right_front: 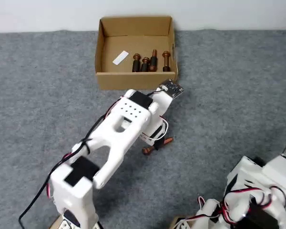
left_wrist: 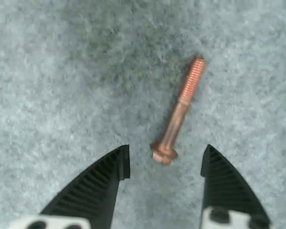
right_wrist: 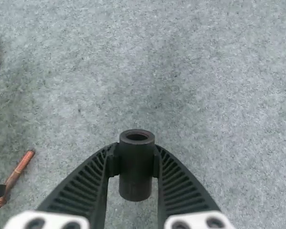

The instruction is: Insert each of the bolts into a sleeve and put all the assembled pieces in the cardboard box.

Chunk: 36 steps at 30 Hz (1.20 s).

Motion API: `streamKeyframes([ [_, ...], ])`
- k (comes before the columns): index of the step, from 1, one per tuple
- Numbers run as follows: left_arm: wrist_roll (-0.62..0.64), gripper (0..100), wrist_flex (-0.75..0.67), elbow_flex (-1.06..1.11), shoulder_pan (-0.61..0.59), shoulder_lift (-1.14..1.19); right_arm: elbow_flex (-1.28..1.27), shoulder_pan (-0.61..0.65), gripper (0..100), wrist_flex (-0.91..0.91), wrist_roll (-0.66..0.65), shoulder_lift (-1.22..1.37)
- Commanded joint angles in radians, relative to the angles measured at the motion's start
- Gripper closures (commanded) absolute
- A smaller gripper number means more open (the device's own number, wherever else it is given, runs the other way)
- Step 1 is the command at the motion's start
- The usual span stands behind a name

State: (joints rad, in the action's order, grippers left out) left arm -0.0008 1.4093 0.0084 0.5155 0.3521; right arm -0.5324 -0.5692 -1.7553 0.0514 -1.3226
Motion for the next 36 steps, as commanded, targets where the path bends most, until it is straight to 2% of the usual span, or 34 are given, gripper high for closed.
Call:
streamKeyframes([
  [1, -0.008, 75, 0.008, -0.076, 0.008, 0.052, 0.003, -0.01, 99.0, -0.016, 0.008, -0.002],
  [8, -0.003, 76, 0.009, -0.088, 0.026, 0.17, 0.002, -0.01, 99.0, -0.016, 0.008, -0.002],
  [10, -0.003, 83, 0.005, -0.088, 0.031, 0.181, 0.002, -0.01, 99.0, -0.016, 0.008, -0.002],
  [13, -0.003, 98, 0.002, -0.088, 0.044, 0.181, 0.002, -0.01, 99.0, -0.016, 0.008, -0.002],
  [14, -0.003, 100, 0.005, -0.088, 0.051, 0.18, 0.002, -0.01, 99.0, -0.016, 0.008, -0.002],
  [20, 0.021, 100, 0.097, -0.096, 0.054, 0.178, 0.002, -0.01, 99.0, -0.016, 0.008, -0.004],
  [27, 0.331, 100, 0.284, -0.206, 0.051, 0.117, 0.002, -0.01, 99.0, -0.016, 0.008, -0.004],
  [29, 0.457, 100, 0.338, -0.245, 0.048, 0.107, 0.002, -0.01, 99.0, -0.016, 0.008, -0.004],
  [36, 0.977, 100, 0.342, -0.311, -0.044, 0.074, 0.002, -0.01, 99.0, -0.016, 0.009, -0.004],
])
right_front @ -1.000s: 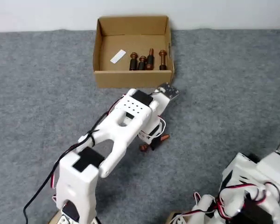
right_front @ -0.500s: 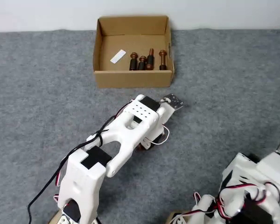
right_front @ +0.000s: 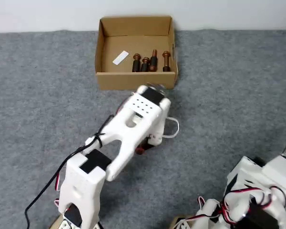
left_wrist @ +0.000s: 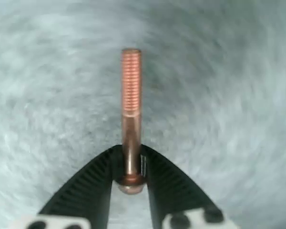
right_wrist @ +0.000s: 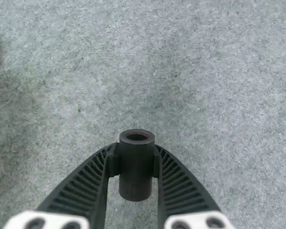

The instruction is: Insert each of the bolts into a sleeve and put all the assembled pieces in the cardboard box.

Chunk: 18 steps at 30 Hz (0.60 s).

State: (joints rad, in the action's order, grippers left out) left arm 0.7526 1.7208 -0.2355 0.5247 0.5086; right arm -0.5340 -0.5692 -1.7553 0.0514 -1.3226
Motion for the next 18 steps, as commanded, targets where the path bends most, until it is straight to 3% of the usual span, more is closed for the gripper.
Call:
streamKeyframes([
  [1, 0.298, 100, 0.031, -0.084, -0.08, -0.084, 0.003, -0.01, 99.0, -0.016, 0.009, -0.004],
  [5, 0.6, 99, 0.031, -0.124, -0.196, -0.084, 0.003, -0.01, 99.0, -0.016, 0.009, -0.004],
  [8, 0.733, 99, 0.031, -0.128, -0.285, -0.084, 0.003, -0.012, 99.0, -0.016, 0.009, -0.004],
  [13, 0.761, 99, 0.031, -0.128, -0.413, -0.081, 0.003, -0.012, 99.0, -0.016, 0.011, -0.004],
  [18, 0.763, 99, 0.031, -0.125, -0.427, -0.08, 0.003, -0.012, 99.0, -0.016, 0.011, -0.004],
])
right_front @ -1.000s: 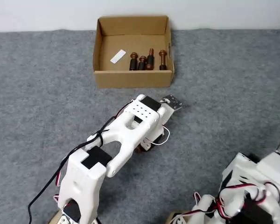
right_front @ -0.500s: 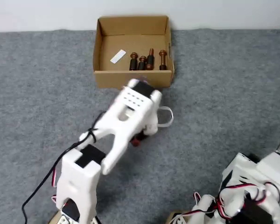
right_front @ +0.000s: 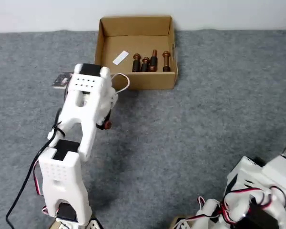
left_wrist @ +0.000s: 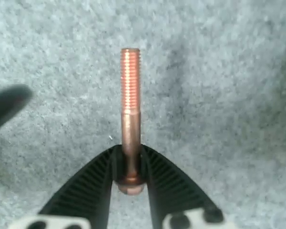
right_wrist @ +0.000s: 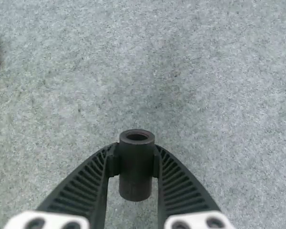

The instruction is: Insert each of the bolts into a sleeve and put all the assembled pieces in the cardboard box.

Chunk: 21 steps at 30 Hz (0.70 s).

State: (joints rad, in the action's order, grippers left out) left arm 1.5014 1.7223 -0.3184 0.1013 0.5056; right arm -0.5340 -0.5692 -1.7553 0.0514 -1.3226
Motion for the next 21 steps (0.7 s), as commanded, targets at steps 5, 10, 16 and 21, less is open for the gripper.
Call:
streamKeyframes([
  [5, 0.014, 99, 0.029, -0.045, 0.011, -0.081, 0.003, -0.012, 99.0, -0.016, 0.011, -0.004],
  [10, 0.014, 96, 0.029, -0.045, 0.002, -0.081, 0.003, -0.012, 99.0, -0.016, 0.011, -0.004],
  [16, 0.009, 81, 0.031, -0.039, 0.046, -0.081, 0.003, -0.012, 99.0, -0.016, 0.011, -0.004],
  [21, -0.012, 81, 0.032, -0.041, 0.107, -0.083, 0.003, -0.012, 99.0, -0.016, 0.011, -0.004],
])
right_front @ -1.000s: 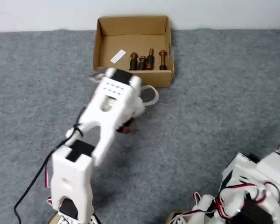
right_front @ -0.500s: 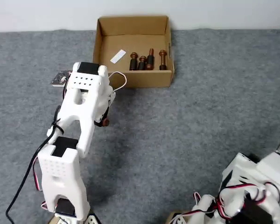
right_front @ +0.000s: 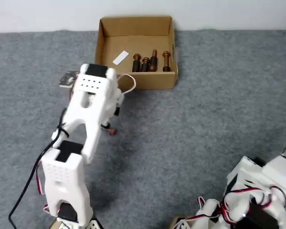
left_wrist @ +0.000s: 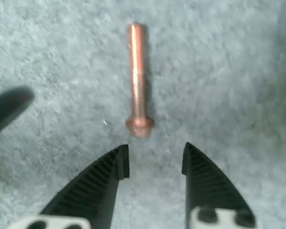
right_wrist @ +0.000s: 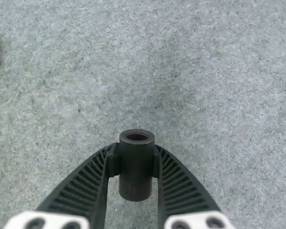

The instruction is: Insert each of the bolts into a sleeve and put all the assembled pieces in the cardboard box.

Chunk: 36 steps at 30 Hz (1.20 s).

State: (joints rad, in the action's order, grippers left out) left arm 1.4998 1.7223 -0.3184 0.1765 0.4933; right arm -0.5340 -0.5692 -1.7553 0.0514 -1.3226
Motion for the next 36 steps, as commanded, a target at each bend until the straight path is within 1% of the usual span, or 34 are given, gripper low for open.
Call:
streamKeyframes([
  [1, -0.048, 81, 0.032, -0.041, 0.035, -0.071, 0.003, -0.012, 99.0, -0.016, 0.011, -0.004],
  [3, -0.17, 81, 0.034, -0.041, 0.034, -0.078, 0.003, -0.013, 99.0, -0.018, 0.011, -0.004],
  [5, -0.347, 81, 0.034, -0.039, 0.029, -0.107, 0.003, -0.013, 99.0, -0.018, 0.011, -0.004],
  [10, -0.89, 81, 0.034, -0.022, -0.002, -0.239, 0.003, -0.013, 99.0, -0.018, 0.009, -0.004],
  [14, -1.266, 81, 0.032, 0.042, -0.002, -0.348, 0.003, -0.013, 99.0, -0.018, 0.009, -0.004],
  [20, -1.949, 81, 0.032, 0.197, -0.021, -0.44, 0.003, -0.013, 99.0, -0.018, 0.008, -0.004],
  [23, -2.217, 81, 0.031, 0.26, -0.054, -0.445, 0.003, -0.01, 99.0, -0.018, 0.006, -0.004],
  [26, -2.467, 81, 0.029, 0.271, -0.103, -0.428, 0.002, -0.01, 99.0, -0.021, 0.006, -0.004],
  [28, -2.587, 81, 0.029, 0.268, -0.127, -0.405, 0.002, -0.01, 99.0, -0.022, 0.005, -0.004],
  [30, -2.653, 81, 0.029, 0.268, -0.133, -0.374, 0.002, -0.01, 99.0, -0.022, 0.005, -0.004],
  [33, -2.691, 81, 0.023, 0.268, -0.126, -0.318, 0.002, -0.008, 99.0, -0.018, 0.005, -0.001],
  [36, -2.7, 81, -0.063, 0.266, -0.124, -0.255, 0.002, -0.008, 99.0, -0.018, 0.005, 0.004],
])
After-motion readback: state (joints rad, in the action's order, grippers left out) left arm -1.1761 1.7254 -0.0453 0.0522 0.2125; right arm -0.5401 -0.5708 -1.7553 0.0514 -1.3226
